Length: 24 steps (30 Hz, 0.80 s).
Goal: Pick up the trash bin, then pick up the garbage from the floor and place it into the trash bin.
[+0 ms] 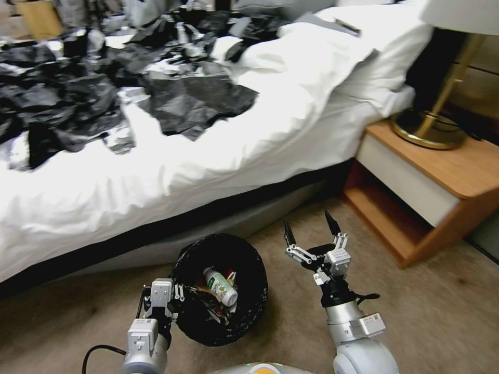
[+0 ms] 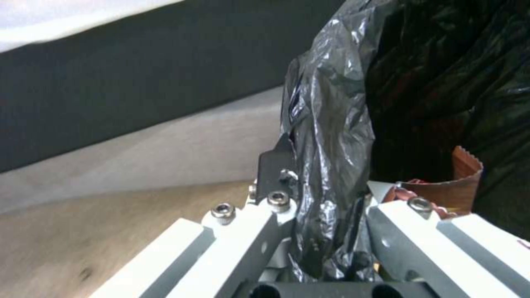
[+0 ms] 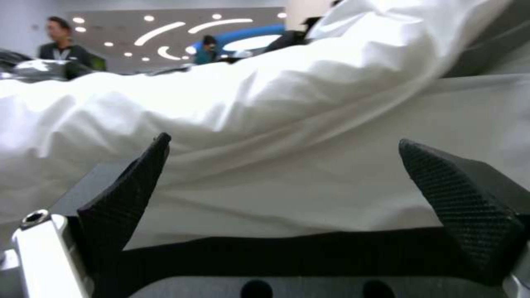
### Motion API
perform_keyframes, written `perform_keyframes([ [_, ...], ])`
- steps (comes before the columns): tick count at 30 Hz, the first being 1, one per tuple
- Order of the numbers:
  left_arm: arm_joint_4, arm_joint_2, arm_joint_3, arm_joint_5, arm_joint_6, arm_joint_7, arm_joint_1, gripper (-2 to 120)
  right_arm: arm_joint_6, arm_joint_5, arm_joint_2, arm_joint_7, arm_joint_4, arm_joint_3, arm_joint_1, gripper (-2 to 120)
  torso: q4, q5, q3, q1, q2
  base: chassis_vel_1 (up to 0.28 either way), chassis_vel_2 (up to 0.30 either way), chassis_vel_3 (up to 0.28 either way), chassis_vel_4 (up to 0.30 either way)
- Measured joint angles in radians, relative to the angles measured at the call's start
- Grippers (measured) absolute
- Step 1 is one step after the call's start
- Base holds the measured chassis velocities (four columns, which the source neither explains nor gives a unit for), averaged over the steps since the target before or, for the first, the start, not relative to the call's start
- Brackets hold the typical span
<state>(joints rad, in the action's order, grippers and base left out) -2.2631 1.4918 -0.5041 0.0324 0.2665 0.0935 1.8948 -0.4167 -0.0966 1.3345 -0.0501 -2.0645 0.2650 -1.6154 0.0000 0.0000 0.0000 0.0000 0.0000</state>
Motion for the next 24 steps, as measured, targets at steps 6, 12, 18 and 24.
perform_keyframes([
  [6, 0.004, 0.000, 0.000, -0.001, 0.000, -0.001, -0.002, 1, 0.001, 0.005, 0.003, 0.001, 0.005, -0.005, -0.002, 100, 0.0000, 0.0000, 0.000, 0.000, 0.000, 0.125, 0.113, 0.120, 0.127],
  [12, 0.004, -0.001, -0.001, -0.002, 0.000, -0.001, -0.001, 1, 0.001, 0.009, 0.005, 0.002, 0.007, -0.006, -0.005, 100, 0.0000, 0.0000, 0.000, 0.000, 0.000, 0.126, 0.142, 0.125, 0.118],
  [18, 0.004, -0.001, -0.001, -0.002, 0.001, -0.002, -0.001, 1, 0.001, 0.009, 0.005, 0.003, 0.007, -0.006, -0.006, 100, 0.0000, 0.0000, 0.000, 0.000, 0.000, 0.119, 0.120, 0.119, 0.128],
  [24, 0.004, 0.000, -0.001, -0.002, 0.001, -0.002, 0.000, 1, 0.000, 0.009, 0.005, 0.004, 0.005, -0.006, -0.008, 100, 0.0000, 0.0000, 0.000, 0.000, 0.000, 0.134, 0.123, 0.119, 0.140],
])
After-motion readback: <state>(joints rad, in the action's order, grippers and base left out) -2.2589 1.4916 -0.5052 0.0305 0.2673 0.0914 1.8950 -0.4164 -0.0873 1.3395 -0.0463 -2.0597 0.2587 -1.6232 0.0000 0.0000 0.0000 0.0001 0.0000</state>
